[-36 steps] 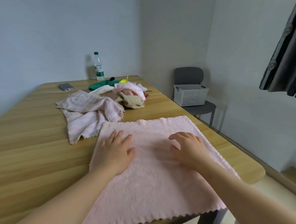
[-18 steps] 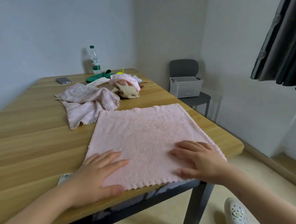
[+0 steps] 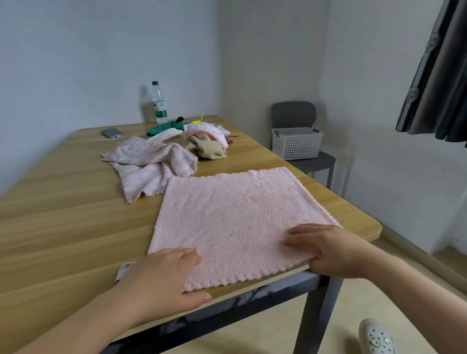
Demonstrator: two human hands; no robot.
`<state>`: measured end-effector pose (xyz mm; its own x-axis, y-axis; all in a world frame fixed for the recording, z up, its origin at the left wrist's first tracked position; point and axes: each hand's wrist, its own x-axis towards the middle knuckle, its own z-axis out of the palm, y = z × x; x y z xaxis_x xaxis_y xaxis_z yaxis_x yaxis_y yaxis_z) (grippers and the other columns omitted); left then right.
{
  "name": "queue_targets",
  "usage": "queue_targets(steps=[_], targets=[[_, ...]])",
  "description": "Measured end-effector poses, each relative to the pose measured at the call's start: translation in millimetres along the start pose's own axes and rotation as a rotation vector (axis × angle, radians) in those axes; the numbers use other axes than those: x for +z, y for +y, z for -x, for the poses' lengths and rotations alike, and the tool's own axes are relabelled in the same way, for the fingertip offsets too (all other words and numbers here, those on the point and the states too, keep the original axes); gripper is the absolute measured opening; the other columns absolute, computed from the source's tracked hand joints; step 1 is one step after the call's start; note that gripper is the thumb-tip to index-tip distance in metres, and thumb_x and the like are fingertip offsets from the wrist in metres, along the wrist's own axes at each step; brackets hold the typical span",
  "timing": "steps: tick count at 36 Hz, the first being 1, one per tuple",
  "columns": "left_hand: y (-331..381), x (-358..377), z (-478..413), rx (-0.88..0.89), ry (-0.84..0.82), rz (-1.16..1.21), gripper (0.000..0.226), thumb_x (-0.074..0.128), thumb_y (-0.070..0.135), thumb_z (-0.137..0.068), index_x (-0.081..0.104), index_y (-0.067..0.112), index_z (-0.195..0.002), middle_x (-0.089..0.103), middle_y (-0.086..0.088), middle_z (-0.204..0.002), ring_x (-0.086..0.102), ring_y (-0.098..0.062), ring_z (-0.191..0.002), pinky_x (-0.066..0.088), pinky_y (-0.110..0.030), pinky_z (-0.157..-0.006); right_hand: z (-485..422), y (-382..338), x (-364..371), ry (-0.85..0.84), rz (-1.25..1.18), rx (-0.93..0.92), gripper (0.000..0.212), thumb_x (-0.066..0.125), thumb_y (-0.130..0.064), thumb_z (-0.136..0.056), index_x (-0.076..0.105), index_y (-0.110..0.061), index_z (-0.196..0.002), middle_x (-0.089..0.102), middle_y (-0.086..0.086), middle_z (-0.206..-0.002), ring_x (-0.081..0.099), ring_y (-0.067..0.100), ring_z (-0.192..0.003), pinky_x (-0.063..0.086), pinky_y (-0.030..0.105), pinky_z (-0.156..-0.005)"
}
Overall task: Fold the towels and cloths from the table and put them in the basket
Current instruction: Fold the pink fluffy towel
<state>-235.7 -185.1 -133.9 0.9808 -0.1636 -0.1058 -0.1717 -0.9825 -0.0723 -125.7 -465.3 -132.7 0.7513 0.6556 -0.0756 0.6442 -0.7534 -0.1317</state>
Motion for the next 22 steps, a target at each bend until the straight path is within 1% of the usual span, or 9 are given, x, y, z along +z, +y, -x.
queue_targets(steps=[2,4,6,8,10,13,15,18,22], targets=[[2,3,2,0.003,-0.009,0.002,0.095,0.016,0.080,-0.065,0.027,0.028,-0.144,0.025,0.013,-0.151,0.023,-0.005,-0.138,0.026,-0.019,-0.105,2,1,-3,0.026,-0.040,0.024,0.053,0.046,-0.015,-0.088,0.046,-0.040,-0.134,0.038,-0.024,-0.143,0.030,-0.003,-0.133,0.022,0.014,-0.107],[6,4,2,0.008,-0.037,-0.017,0.094,0.014,0.078,-0.068,0.024,0.025,-0.145,0.020,0.007,-0.154,0.018,-0.008,-0.140,0.020,-0.020,-0.110,1,1,-4,0.055,-0.075,0.069,0.044,0.046,-0.016,-0.092,0.054,-0.037,-0.129,0.049,-0.022,-0.135,0.042,-0.001,-0.125,0.031,0.014,-0.103],[9,2,1,0.014,-0.054,-0.056,0.087,0.016,0.075,-0.072,0.030,0.023,-0.141,0.030,0.006,-0.148,0.028,-0.010,-0.135,0.027,-0.022,-0.106,-3,1,-3,0.079,-0.101,0.121,0.034,0.046,-0.020,-0.094,0.061,-0.035,-0.120,0.060,-0.017,-0.122,0.054,0.004,-0.109,0.044,0.019,-0.095],[10,-4,-1,0.007,-0.047,-0.037,0.064,0.036,0.064,-0.086,0.037,0.024,-0.136,0.041,0.009,-0.138,0.040,-0.011,-0.125,0.035,-0.023,-0.093,-9,1,-3,0.102,-0.112,0.165,0.029,0.045,-0.024,-0.095,0.064,-0.033,-0.115,0.066,-0.012,-0.111,0.058,0.008,-0.097,0.050,0.025,-0.087],[8,-11,-2,-0.013,-0.051,0.009,0.053,0.045,0.058,-0.088,0.041,0.027,-0.132,0.047,0.013,-0.132,0.045,-0.010,-0.120,0.037,-0.023,-0.086,-12,2,-3,0.124,-0.108,0.194,0.028,0.044,-0.026,-0.096,0.063,-0.032,-0.115,0.066,-0.010,-0.108,0.058,0.009,-0.093,0.051,0.026,-0.085],[4,-16,-2,-0.025,-0.047,0.007,0.039,0.043,0.051,-0.092,0.047,0.029,-0.125,0.052,0.014,-0.128,0.049,-0.010,-0.115,0.041,-0.026,-0.089,-14,2,-3,0.147,-0.099,0.212,0.027,0.042,-0.028,-0.096,0.063,-0.030,-0.114,0.065,-0.010,-0.106,0.057,0.011,-0.092,0.050,0.026,-0.084],[4,-12,-4,-0.030,-0.001,-0.049,0.026,0.038,0.036,-0.096,0.049,0.026,-0.118,0.055,0.010,-0.123,0.052,-0.014,-0.111,0.040,-0.027,-0.077,-15,3,-3,0.161,-0.105,0.221,0.026,0.042,-0.028,-0.096,0.063,-0.030,-0.111,0.065,-0.010,-0.103,0.057,0.011,-0.091,0.051,0.028,-0.083],[8,-7,-9,-0.070,0.031,-0.132,0.013,0.032,0.013,-0.093,0.040,0.023,-0.095,0.057,0.003,-0.113,0.054,-0.021,-0.098,0.025,-0.026,-0.052,-16,4,-1,0.184,-0.120,0.233,0.025,0.043,-0.027,-0.095,0.065,-0.028,-0.108,0.065,-0.008,-0.100,0.057,0.012,-0.089,0.051,0.030,-0.081],[5,-8,-16,-0.161,0.074,-0.095,0.011,0.033,0.012,-0.091,0.034,0.023,-0.092,0.059,0.000,-0.106,0.051,-0.022,-0.085,0.024,-0.027,-0.049,-16,9,3,0.221,-0.133,0.252,0.025,0.043,-0.028,-0.096,0.066,-0.025,-0.104,0.066,-0.006,-0.096,0.058,0.014,-0.086,0.051,0.031,-0.078]])
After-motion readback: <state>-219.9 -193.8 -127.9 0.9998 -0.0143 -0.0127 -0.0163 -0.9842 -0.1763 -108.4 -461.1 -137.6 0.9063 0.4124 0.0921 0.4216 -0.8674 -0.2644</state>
